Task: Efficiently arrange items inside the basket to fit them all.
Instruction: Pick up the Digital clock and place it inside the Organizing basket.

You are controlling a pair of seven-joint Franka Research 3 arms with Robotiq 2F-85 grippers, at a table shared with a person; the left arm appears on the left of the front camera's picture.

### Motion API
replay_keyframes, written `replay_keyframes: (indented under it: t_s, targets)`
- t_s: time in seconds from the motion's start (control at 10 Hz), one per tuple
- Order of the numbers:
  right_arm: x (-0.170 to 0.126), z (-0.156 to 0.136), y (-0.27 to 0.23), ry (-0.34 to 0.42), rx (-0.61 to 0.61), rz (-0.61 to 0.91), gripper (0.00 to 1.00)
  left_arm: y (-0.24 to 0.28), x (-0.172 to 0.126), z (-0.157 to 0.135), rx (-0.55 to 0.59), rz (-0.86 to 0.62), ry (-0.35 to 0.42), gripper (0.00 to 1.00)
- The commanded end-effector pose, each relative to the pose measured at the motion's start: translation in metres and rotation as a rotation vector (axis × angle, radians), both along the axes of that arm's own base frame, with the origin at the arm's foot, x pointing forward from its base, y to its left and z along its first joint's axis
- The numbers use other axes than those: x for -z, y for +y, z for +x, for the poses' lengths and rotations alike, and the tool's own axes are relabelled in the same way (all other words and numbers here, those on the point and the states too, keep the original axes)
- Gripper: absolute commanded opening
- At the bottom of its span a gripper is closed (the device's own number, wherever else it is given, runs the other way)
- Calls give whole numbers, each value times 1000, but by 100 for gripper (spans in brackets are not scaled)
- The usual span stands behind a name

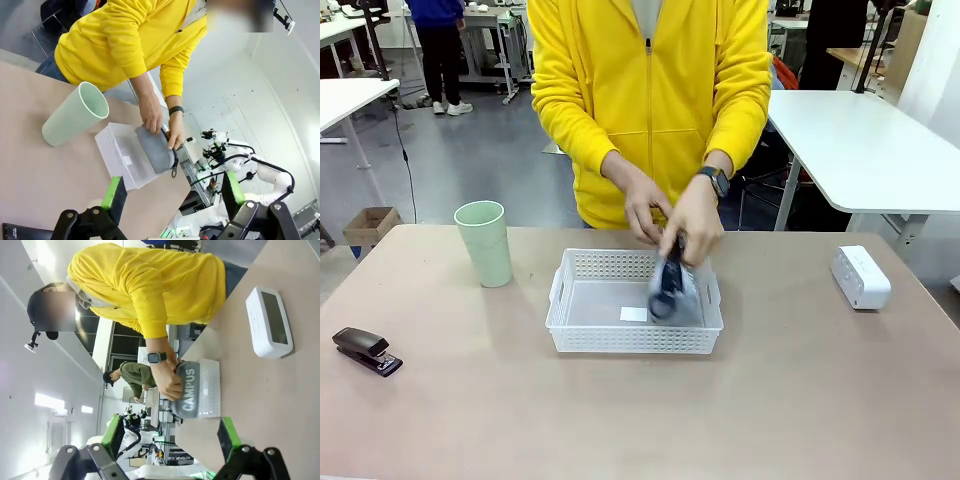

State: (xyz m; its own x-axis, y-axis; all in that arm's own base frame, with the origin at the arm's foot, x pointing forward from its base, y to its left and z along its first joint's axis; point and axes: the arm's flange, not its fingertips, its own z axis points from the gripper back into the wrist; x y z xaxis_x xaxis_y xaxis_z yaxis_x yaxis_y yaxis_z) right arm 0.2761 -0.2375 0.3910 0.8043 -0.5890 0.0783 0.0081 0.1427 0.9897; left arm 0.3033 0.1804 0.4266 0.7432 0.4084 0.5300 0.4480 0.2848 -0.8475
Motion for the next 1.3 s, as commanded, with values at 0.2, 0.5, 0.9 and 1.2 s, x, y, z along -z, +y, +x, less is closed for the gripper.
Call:
replay_keyframes:
  t_s: [0.2,0.5,0.9,1.2]
  targets:
    - [0,-1,-1,0,3,0,100,1,1,0,8,4,-26,100]
    - [-57,37,80,256,6,-555,100,1,1,0,8,4,-26,100]
    - [-73,99,183,326,-41,-1020,100,1,1,0,8,4,-26,100]
    - [-60,132,216,317,-136,-1191,100,1,1,0,8,4,-26,100]
